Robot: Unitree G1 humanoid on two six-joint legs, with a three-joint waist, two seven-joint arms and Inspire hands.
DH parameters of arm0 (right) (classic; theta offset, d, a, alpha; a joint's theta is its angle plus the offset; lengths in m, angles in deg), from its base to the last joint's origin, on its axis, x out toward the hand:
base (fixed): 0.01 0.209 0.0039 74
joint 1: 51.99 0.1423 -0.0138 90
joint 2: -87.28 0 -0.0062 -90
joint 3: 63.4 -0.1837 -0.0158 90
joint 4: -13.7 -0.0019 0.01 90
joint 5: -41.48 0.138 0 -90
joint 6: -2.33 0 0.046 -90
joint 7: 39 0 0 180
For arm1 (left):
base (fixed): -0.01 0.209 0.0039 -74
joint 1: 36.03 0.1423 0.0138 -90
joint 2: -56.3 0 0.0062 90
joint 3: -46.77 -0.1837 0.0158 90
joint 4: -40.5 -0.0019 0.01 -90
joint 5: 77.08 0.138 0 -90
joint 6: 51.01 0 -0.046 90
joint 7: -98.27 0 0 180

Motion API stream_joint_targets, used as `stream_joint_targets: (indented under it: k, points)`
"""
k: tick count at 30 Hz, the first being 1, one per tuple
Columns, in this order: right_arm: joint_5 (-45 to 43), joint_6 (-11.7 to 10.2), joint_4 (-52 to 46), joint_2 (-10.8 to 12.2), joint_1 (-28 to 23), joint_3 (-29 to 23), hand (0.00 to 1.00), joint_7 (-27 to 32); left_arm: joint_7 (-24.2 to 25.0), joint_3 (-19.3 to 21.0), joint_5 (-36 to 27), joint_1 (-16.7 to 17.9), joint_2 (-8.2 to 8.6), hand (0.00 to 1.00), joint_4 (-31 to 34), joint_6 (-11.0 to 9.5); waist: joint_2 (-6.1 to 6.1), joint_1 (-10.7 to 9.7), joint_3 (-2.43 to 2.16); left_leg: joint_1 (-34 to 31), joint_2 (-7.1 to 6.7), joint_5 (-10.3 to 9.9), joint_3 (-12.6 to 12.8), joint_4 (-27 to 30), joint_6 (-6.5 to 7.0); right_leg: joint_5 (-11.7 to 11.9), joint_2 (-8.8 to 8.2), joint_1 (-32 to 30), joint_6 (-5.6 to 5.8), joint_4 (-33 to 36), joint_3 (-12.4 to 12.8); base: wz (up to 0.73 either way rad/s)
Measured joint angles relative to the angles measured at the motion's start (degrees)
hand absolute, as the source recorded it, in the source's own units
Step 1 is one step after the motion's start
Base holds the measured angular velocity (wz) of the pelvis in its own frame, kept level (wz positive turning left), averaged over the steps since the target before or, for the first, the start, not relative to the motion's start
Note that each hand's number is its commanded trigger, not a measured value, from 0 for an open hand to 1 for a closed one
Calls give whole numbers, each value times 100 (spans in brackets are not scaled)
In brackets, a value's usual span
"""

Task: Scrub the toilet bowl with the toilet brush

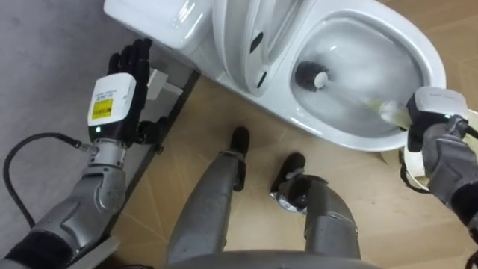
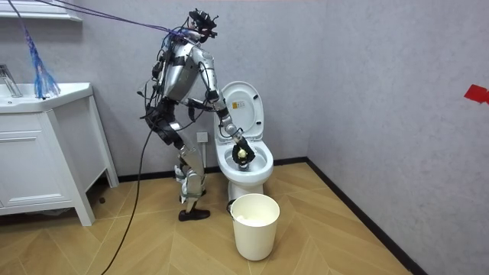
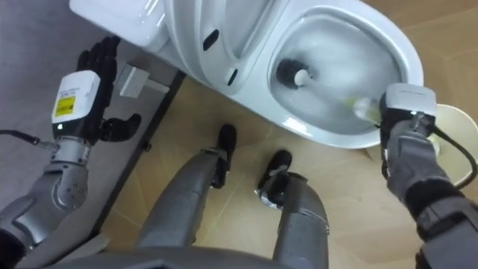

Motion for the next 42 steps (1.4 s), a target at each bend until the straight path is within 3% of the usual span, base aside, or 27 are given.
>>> stream_joint_targets:
  k: [2, 4, 5, 9, 13, 15, 18, 21, 23, 26, 32, 34, 37, 42]
  points:
    - [577, -64, 383, 2, 513, -137, 100, 29, 12, 91, 56, -207, -17, 0, -3, 150, -125, -87, 44, -194, -43, 61, 38, 67, 21, -18, -83, -266, -16, 220, 63, 2]
    - [894, -116, 621, -15, 705, -136, 100, 43, 7, 105, 88, -205, -40, 0, -3, 198, -246, -86, 80, -220, -37, 69, 76, 112, 32, -27, -83, -340, -4, 301, 154, -6]
    - [983, -157, 659, -5, 715, -137, 100, 50, 9, 122, 126, -247, -40, 0, -3, 246, -290, -118, 76, -243, -31, 70, 73, 172, 33, -43, -78, -345, 20, 328, 166, -4]
    - [1058, -302, 738, -5, 716, -140, 100, 198, 1, 148, 160, -345, -36, 0, -1, 341, -324, -190, 75, -303, -42, 62, 73, 294, 54, -80, -131, -390, 52, 443, 165, -2]
    - [962, -344, 825, 0, 724, -147, 100, 206, 32, 227, 436, -497, 67, 0, -7, 409, -322, -263, 72, -317, -209, 76, 61, 281, 75, -61, -296, -447, 89, 617, 153, 8]
    - [716, -388, 876, 0, 724, -147, 100, 207, 90, 246, 742, -510, 66, 0, -9, 460, -314, -257, 67, -300, -217, 73, 60, 298, 80, -29, -295, -425, 125, 610, 169, -3]
    - [-129, -389, 817, 60, 661, -148, 100, 201, 255, 266, 859, -557, 137, 0, -20, 570, -241, -161, 56, -281, -177, 11, 57, 435, 169, 9, -255, -335, 148, 586, 142, -12]
    - [-1165, -275, 592, 130, 371, -54, 100, 151, 308, 206, 895, -593, 370, 0, -19, 656, 20, 55, -26, -217, -129, -36, -12, 504, 210, 46, -158, -177, 214, 450, 130, -3]
    - [-1855, 16, 485, 200, 104, 72, 100, 40, 346, 199, 918, -574, 511, 0, -20, 654, 236, 217, -85, -113, -123, -46, -8, 453, 228, 80, -174, -69, 239, 381, 131, -3]
    - [-2173, 290, 95, 251, -115, 82, 100, 3, 355, 205, 925, -420, 521, 0, -5, 645, 405, 218, -147, 41, -113, -50, 50, 348, 233, 106, -176, 90, 241, 232, 53, -15]
    - [-2569, 701, -926, 302, -643, 73, 100, -220, 348, 421, 716, -49, 526, 0, 218, 658, 453, 193, -177, 241, 116, -70, 14, 158, 103, 265, 68, 454, 144, -307, -186, -11]
    - [-2602, 765, -1147, 302, -811, 58, 100, -228, 247, 469, 667, 70, 533, 0, 286, 656, 453, 145, -178, 300, 125, -56, -29, 68, 72, 292, 125, 537, 169, -429, -201, 4]
    - [-2875, 819, -1535, 314, -1152, -125, 100, -253, 60, 506, 675, 191, 607, 0, 290, 649, 452, 142, -178, 338, 163, -81, -100, 35, 17, 309, 201, 643, 120, -567, -260, 7]
    - [-3514, 895, -2190, 335, -1560, -337, 100, -358, -386, 601, 609, 470, 653, 0, 192, 558, 390, -111, -186, 423, 141, -6, -87, -262, 0, 319, 217, 663, 88, -717, -245, 8]
